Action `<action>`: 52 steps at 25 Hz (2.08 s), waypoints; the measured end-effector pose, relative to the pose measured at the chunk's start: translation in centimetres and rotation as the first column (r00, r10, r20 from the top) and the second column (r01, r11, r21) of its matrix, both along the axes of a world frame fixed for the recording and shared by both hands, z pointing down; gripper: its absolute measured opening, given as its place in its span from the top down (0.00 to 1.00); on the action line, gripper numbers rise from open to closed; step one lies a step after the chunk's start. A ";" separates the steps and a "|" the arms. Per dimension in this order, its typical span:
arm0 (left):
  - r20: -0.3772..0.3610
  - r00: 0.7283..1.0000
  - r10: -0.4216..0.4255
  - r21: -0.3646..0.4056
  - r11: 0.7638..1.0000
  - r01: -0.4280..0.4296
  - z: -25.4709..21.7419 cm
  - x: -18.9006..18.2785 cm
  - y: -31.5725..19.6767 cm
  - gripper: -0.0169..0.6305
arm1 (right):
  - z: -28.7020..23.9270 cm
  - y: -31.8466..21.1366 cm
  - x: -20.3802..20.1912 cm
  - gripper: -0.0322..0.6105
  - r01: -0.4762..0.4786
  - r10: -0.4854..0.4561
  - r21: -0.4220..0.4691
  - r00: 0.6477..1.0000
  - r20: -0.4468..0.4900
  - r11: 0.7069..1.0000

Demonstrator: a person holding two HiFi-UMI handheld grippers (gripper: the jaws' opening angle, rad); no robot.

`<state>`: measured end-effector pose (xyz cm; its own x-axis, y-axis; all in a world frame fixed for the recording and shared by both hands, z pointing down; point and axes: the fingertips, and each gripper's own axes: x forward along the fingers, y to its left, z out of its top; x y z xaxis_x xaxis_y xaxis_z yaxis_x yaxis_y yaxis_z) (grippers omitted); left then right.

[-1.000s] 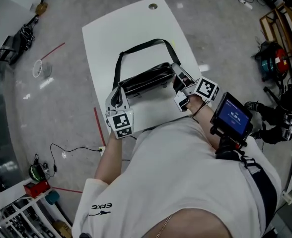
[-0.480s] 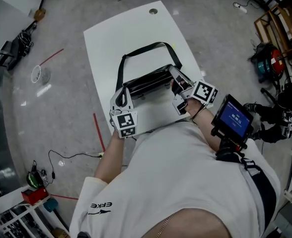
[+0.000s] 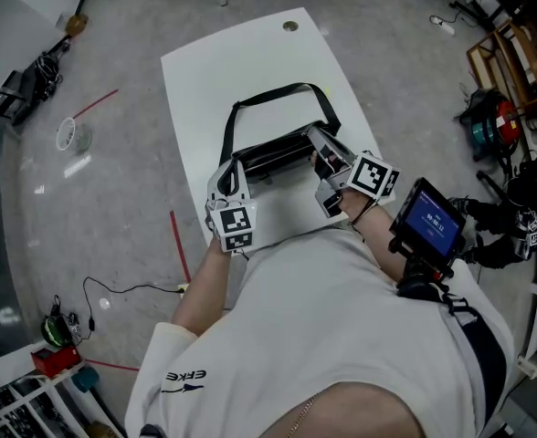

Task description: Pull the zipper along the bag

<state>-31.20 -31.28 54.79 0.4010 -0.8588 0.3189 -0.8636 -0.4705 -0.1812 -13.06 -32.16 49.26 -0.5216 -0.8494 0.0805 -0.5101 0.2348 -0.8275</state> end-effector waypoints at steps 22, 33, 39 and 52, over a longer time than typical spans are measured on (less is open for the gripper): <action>-0.050 0.989 0.141 0.022 0.990 -0.140 -0.7 6.7 0.5 0.97 | 0.7 1.3 -2.1 0.93 0.094 -0.096 -0.020 0.986 -0.135 0.995; -0.043 0.988 0.148 -0.018 0.989 -0.149 1.2 5.4 1.1 0.97 | 0.6 0.9 -2.8 0.93 0.079 -0.083 -0.025 0.981 -0.178 0.997; 0.014 0.978 0.208 -0.089 0.974 -0.206 4.1 5.4 1.9 0.97 | 0.7 0.8 -2.2 0.93 0.058 -0.064 -0.034 0.976 -0.208 0.998; -0.003 0.963 0.268 -0.086 0.960 -0.267 4.5 8.2 2.0 0.97 | 1.1 1.0 -2.4 0.93 0.061 -0.070 -0.042 0.962 -0.264 0.997</action>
<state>-23.00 -29.27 59.34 0.6091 -0.6903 0.3905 -0.7027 -0.6980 -0.1378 -15.51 -31.17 50.36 -0.5318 -0.8089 0.2509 -0.6968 0.2495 -0.6725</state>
